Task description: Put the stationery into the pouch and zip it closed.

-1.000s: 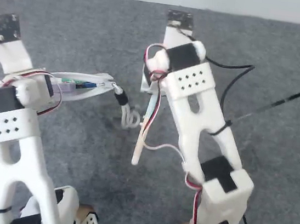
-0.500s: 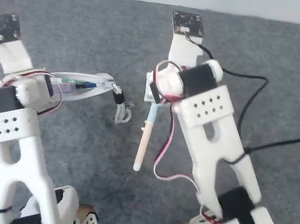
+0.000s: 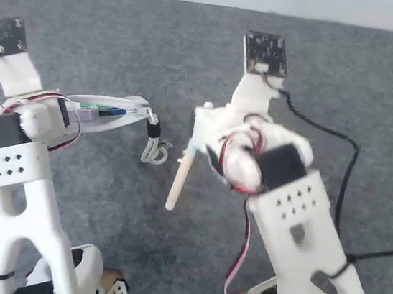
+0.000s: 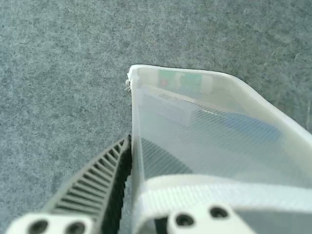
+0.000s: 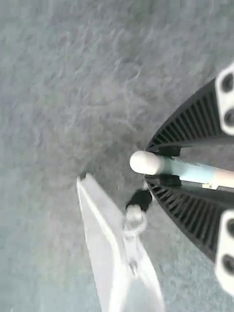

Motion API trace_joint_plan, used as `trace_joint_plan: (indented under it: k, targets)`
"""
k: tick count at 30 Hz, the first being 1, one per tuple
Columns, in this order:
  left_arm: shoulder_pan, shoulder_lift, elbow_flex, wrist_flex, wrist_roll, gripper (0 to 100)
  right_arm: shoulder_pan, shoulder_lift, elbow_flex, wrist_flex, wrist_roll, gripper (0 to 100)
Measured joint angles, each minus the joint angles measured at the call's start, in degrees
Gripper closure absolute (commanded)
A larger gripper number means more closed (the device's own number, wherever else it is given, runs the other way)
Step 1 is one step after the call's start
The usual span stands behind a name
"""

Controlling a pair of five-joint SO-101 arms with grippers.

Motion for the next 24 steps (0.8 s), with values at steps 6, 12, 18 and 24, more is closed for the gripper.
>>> trace_joint_plan:
  k: [6, 12, 18, 24]
  targets:
    - [0.0, 0.0, 0.0, 0.0, 0.0, 99, -3.2, -9.8, 11.8, -10.5, 0.0, 99.3]
    - [0.0, 0.0, 0.0, 0.0, 0.0, 99, -3.2, -18.7, 19.8, -19.0, 0.0, 99.3]
    - [0.0, 0.0, 0.0, 0.0, 0.0, 99, -3.3, -25.6, 25.8, -26.0, 0.0, 99.3]
    - [0.0, 0.0, 0.0, 0.0, 0.0, 99, -3.9, -31.3, 29.8, -31.3, 0.0, 99.3]
